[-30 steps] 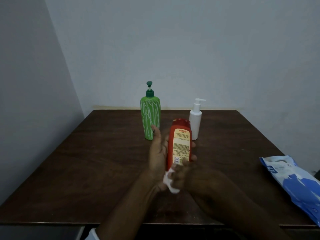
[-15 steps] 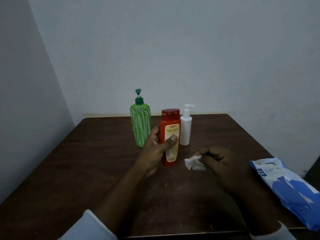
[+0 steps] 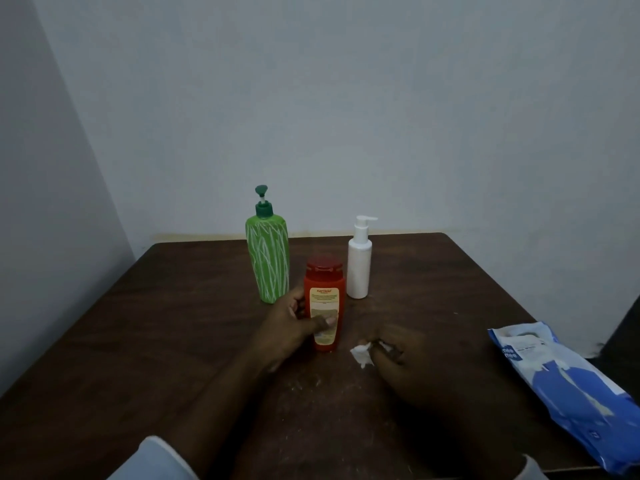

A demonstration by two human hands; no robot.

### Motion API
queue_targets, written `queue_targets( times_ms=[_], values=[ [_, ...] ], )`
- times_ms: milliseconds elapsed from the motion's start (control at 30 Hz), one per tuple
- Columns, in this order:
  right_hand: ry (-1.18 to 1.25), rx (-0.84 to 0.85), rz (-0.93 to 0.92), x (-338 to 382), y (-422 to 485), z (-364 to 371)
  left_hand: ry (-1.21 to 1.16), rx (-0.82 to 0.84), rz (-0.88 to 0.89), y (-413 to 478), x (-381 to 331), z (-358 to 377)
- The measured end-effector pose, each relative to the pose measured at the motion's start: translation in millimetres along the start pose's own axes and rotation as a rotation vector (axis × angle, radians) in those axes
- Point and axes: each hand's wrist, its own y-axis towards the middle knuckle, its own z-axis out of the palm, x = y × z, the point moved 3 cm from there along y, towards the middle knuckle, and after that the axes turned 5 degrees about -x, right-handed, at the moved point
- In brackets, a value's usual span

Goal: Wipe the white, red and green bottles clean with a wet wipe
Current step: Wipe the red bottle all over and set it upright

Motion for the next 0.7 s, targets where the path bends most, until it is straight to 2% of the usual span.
queue_targets(
  times_ms=[167,400,533,700],
  values=[
    [-0.057,-0.014,-0.066,3.0,1.7,1.3,0.222,0.026,0.066,-3.6,21.1,-4.6],
    [-0.097,-0.118,-0.403,28.0,25.8,-24.7,0.312,0.028,0.096,3.5,32.6,-7.4],
    [-0.025,-0.208,-0.457,9.5,45.4,-10.7,0.381,-0.023,0.119,9.0,30.9,-6.2],
    [-0.045,-0.214,-0.383,-10.0,42.8,1.7,0.39,-0.081,0.088,22.4,33.4,-4.8]
  ],
)
